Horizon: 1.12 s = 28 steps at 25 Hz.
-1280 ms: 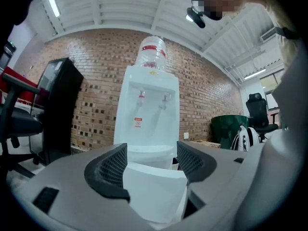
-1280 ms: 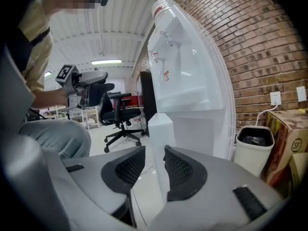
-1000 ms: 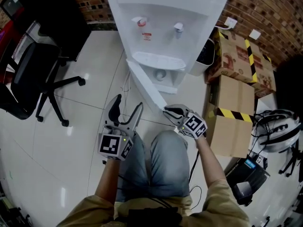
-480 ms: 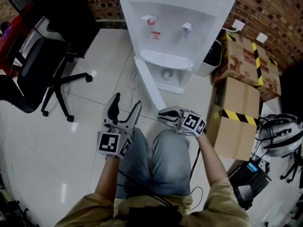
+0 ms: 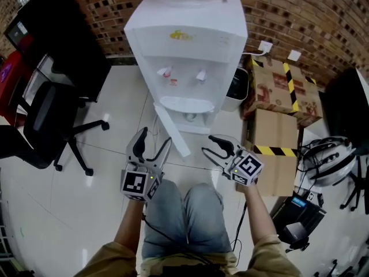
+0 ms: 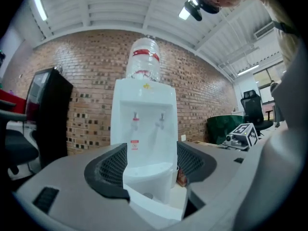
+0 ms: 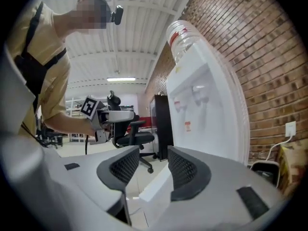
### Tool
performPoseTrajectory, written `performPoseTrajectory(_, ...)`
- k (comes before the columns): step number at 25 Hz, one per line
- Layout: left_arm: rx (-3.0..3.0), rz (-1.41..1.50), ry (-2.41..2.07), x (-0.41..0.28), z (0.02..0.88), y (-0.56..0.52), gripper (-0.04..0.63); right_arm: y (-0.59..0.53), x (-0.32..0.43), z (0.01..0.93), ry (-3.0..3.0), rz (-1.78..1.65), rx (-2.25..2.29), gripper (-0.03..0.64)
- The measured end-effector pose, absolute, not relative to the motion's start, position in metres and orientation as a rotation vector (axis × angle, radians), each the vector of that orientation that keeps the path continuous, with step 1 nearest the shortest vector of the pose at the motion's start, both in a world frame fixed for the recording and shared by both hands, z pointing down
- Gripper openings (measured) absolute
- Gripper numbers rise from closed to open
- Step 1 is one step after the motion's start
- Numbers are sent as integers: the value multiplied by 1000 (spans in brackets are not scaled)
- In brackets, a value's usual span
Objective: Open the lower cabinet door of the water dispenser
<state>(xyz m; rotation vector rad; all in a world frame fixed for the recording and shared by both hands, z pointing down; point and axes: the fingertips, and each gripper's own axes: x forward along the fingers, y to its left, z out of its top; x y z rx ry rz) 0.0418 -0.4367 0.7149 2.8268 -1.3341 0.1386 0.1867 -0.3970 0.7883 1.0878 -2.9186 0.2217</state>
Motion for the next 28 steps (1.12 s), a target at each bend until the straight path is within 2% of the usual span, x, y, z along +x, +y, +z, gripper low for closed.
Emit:
performPoseTrajectory(2, 2840, 140, -1321, 46, 667, -441, 316, -398, 198, 734, -2911, 211, 1218, 226)
performPoseTrajectory(4, 2823, 114, -1323, 48, 616, -441, 316, -400, 209, 676, -2868, 213, 1372, 278)
performPoseTrajectory(5, 2808, 101, -1326, 49, 590, -438, 316, -401, 215, 648, -2810, 209, 1461, 330)
performPoseTrajectory(7, 2778, 100, -1328, 49, 539, -426, 316, -398, 226, 593, -2669, 188, 1627, 352)
performPoseTrajectory(8, 2768, 111, -1321, 49, 513, -419, 316, -393, 230, 561, -2627, 189, 1697, 406)
performPoseTrajectory(14, 2738, 175, -1325, 50, 351, -375, 316, -349, 253, 352, -2574, 264, 2008, 413)
performPoseTrajectory(20, 2801, 123, -1393, 42, 232, -346, 316, -300, 280, 198, -2249, -160, 2222, 413)
performPoseTrajectory(23, 2842, 78, -1415, 46, 200, -337, 316, -280, 287, 167, -2263, -116, 2293, 411)
performPoseTrajectory(28, 2853, 74, -1392, 54, 179, -324, 316, -258, 284, 170, -2230, 55, 2353, 407)
